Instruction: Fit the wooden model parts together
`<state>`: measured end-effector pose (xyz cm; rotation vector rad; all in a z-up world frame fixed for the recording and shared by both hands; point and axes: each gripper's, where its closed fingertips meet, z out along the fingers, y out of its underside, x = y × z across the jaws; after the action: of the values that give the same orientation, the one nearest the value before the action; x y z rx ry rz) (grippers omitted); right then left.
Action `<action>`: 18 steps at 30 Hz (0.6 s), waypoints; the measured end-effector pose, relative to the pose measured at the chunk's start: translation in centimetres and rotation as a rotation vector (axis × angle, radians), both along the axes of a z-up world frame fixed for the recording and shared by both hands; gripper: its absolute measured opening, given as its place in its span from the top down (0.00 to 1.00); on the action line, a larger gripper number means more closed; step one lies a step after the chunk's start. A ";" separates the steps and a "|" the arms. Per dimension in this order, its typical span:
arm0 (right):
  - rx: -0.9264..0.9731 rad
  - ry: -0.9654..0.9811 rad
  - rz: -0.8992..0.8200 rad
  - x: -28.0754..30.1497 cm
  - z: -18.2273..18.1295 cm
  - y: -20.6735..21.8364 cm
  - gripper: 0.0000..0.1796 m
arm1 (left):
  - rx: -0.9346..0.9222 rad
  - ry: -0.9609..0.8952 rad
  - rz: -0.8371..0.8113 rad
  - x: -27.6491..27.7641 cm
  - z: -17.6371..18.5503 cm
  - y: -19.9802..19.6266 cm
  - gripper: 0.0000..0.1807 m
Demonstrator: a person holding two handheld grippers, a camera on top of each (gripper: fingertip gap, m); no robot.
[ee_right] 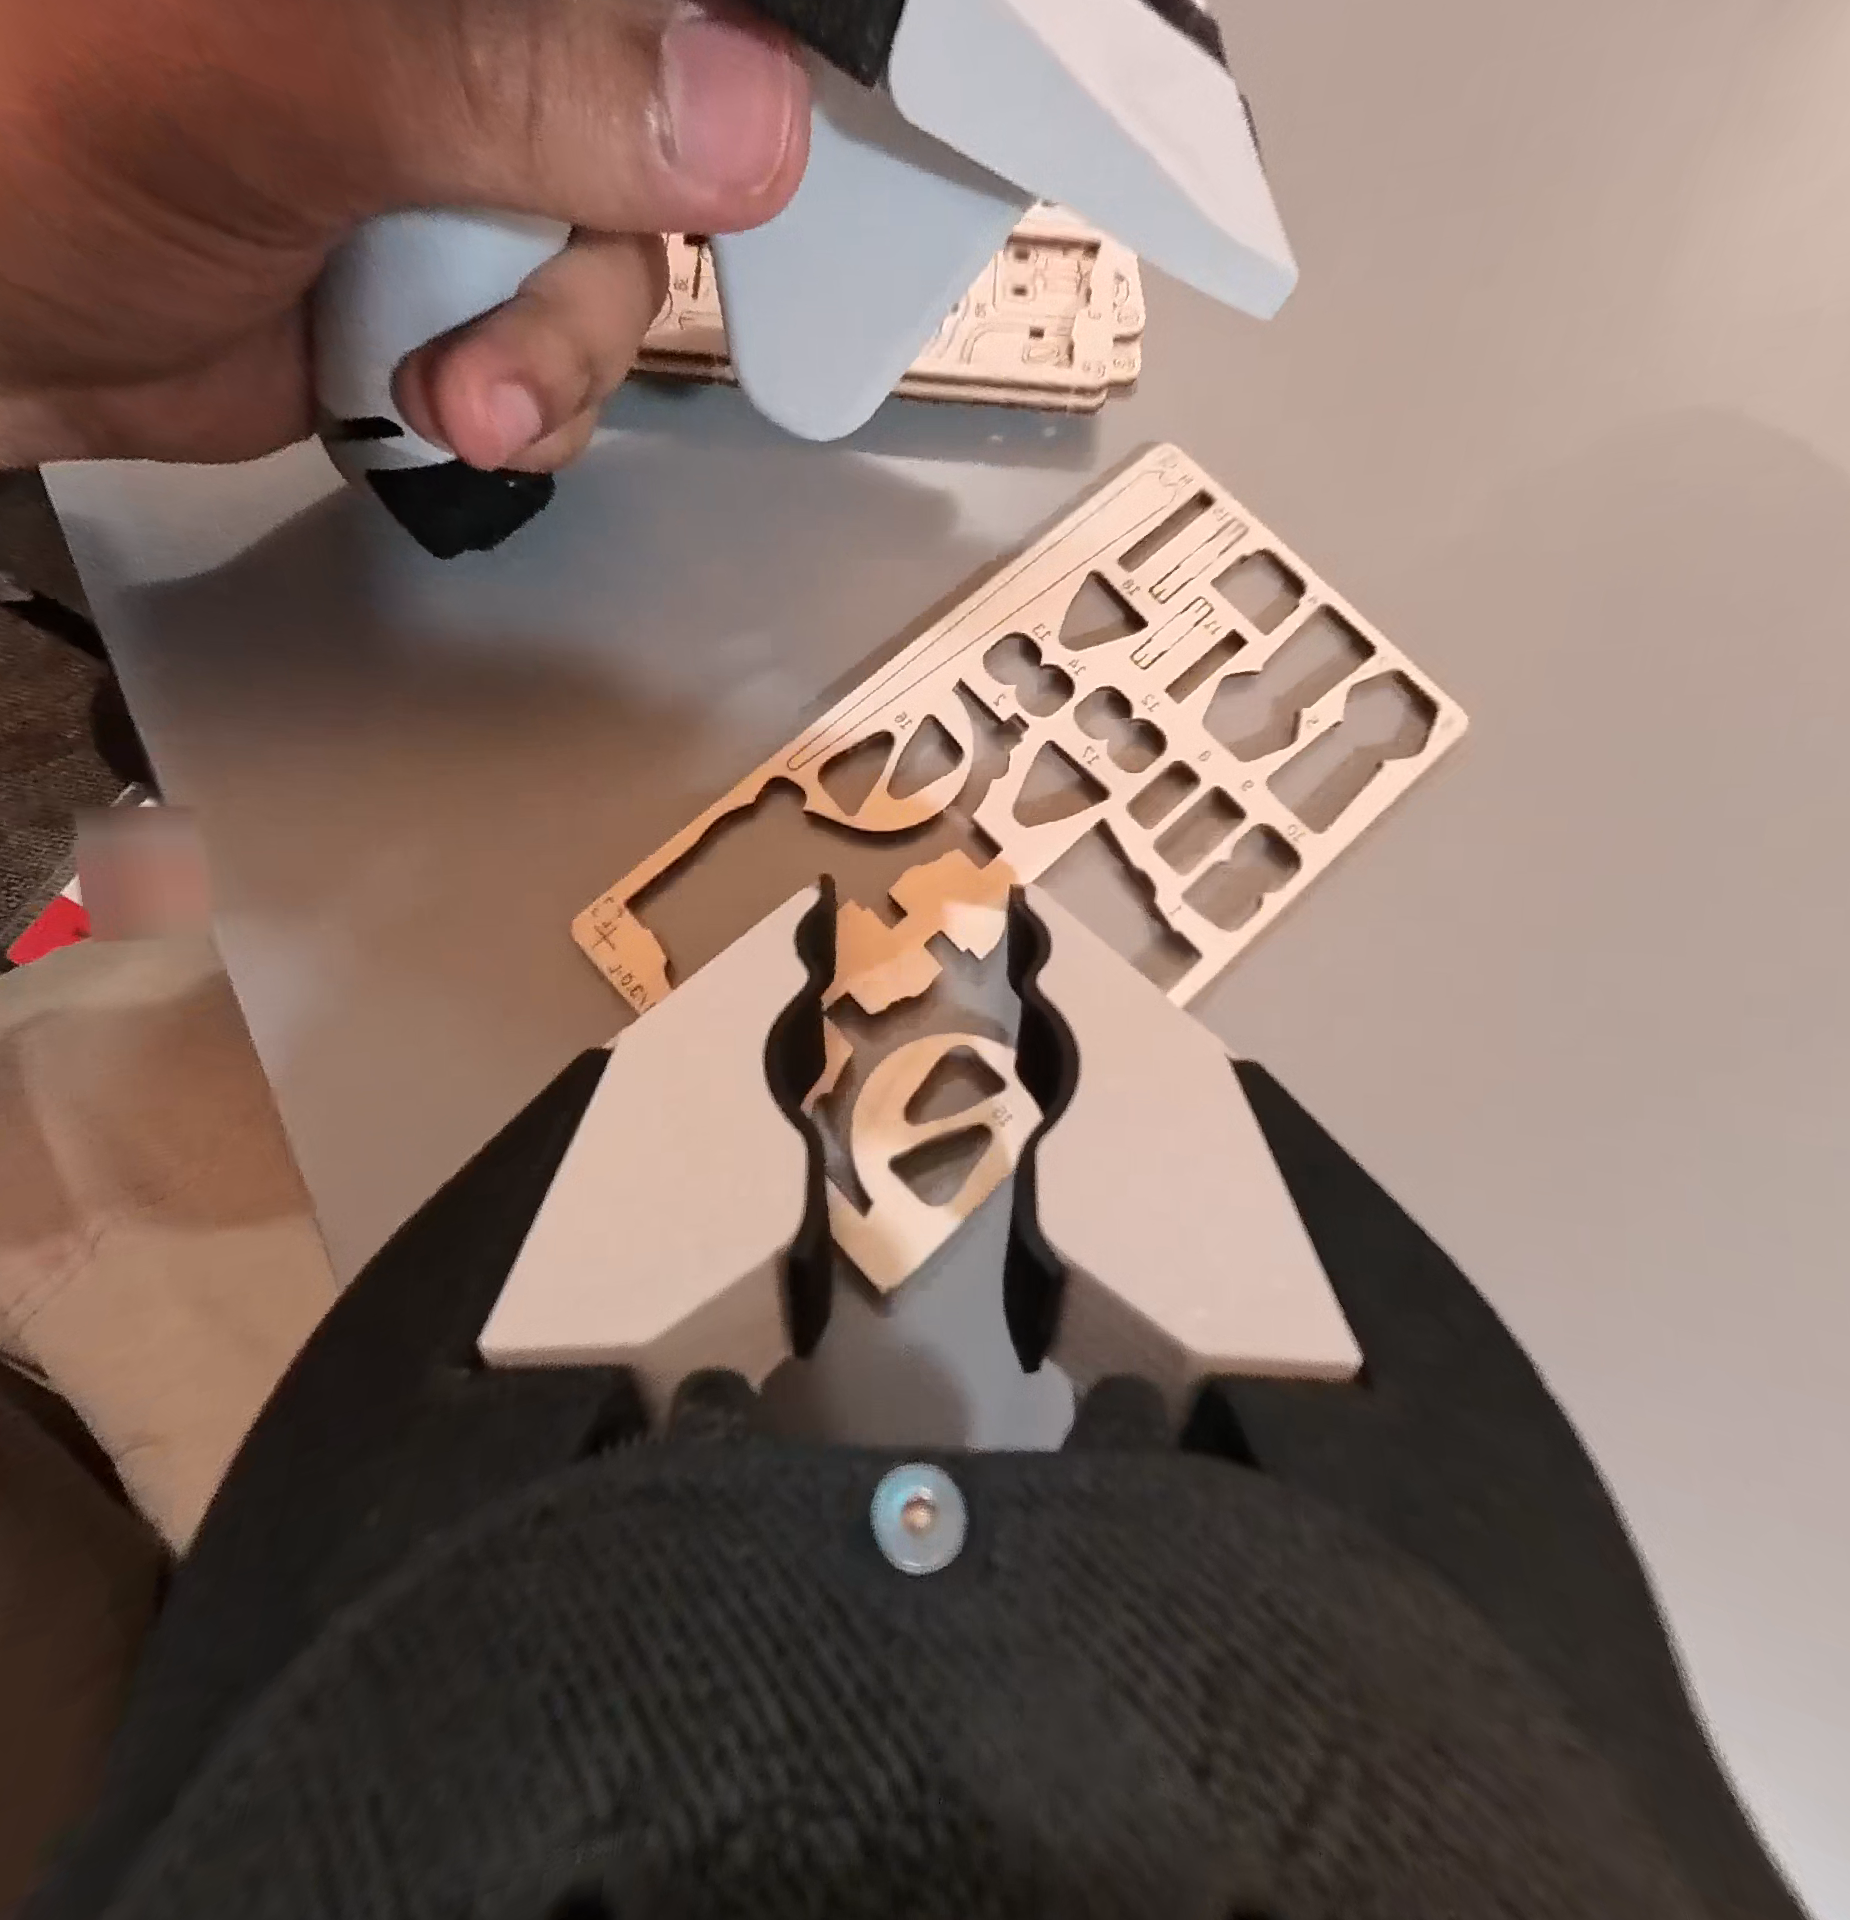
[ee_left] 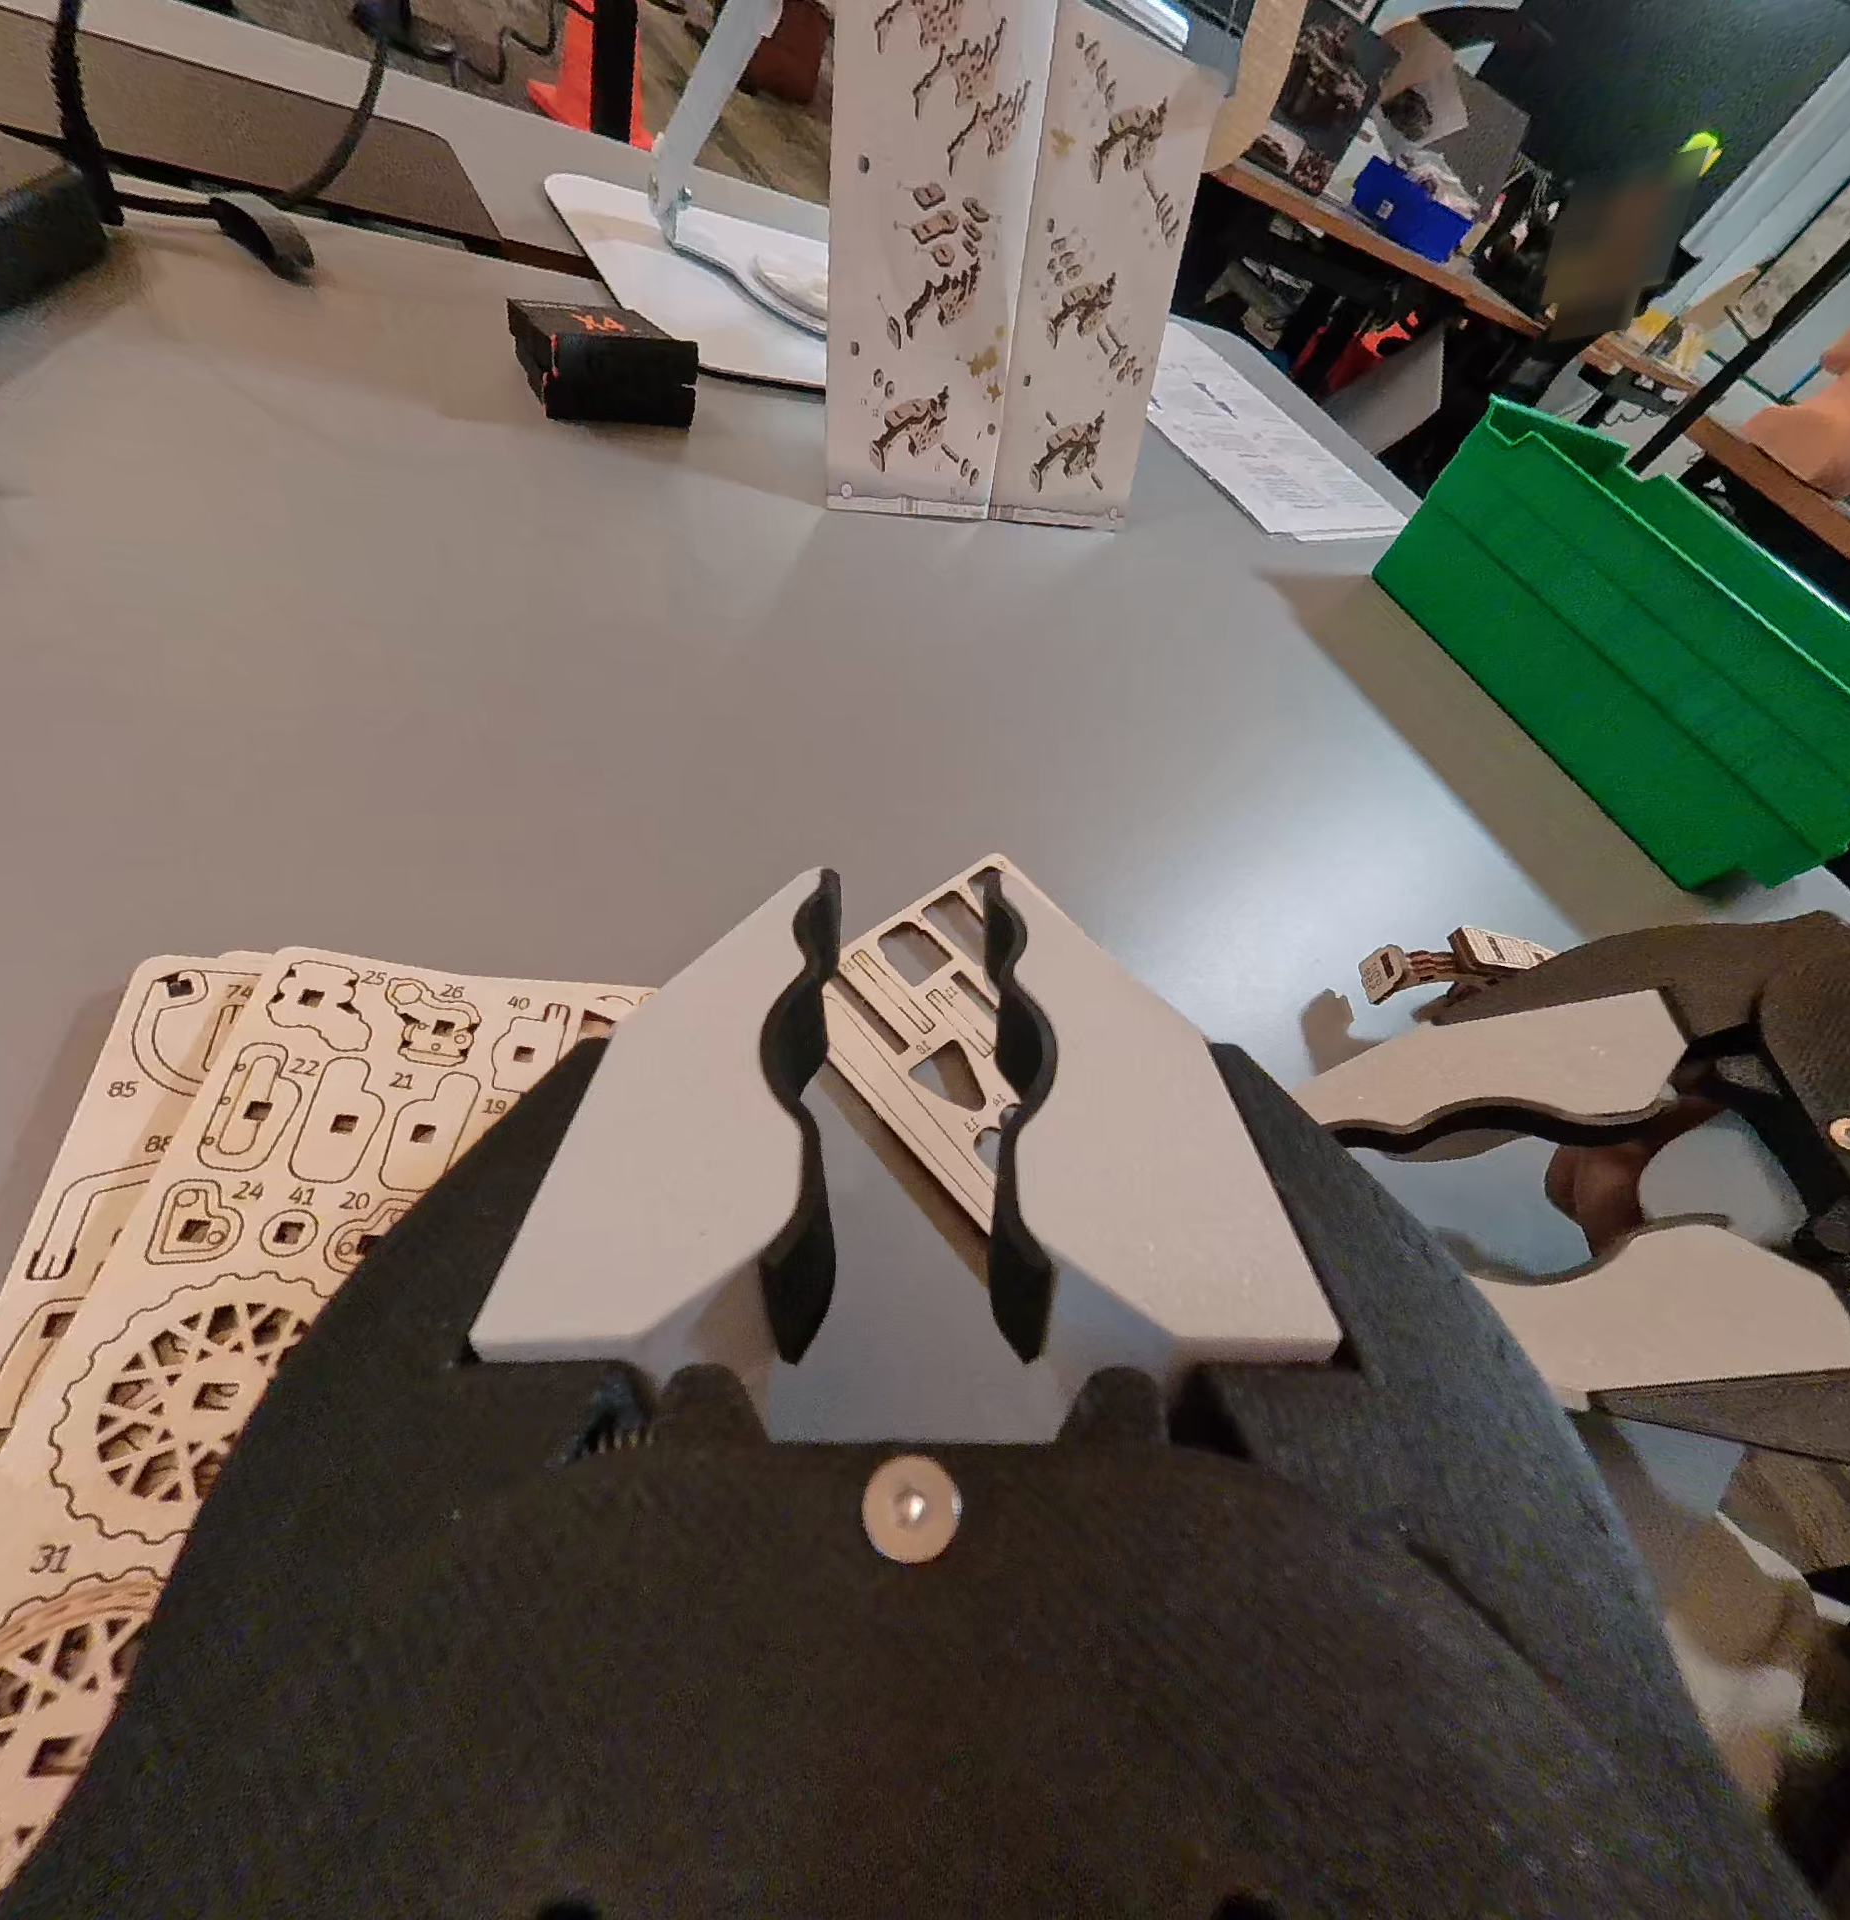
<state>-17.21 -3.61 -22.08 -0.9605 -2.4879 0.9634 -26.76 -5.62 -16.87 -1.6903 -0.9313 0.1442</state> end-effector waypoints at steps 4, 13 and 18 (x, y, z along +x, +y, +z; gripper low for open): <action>-0.074 0.071 -0.014 -0.5 2.4 0.0 0.83 | 0.026 0.026 0.037 -0.5 0.8 -0.6 0.83; -0.202 0.256 -0.040 -1.6 7.5 1.3 0.83 | 0.315 -0.229 -0.049 0.7 1.5 0.8 0.68; -0.142 0.358 0.026 -1.2 8.1 0.9 0.82 | 0.617 -0.456 -0.135 1.7 2.8 1.7 0.79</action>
<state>-18.42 -2.70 -14.03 -0.7214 -2.1619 1.2152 -25.03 -3.94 -14.08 -1.2110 -1.0505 -0.5879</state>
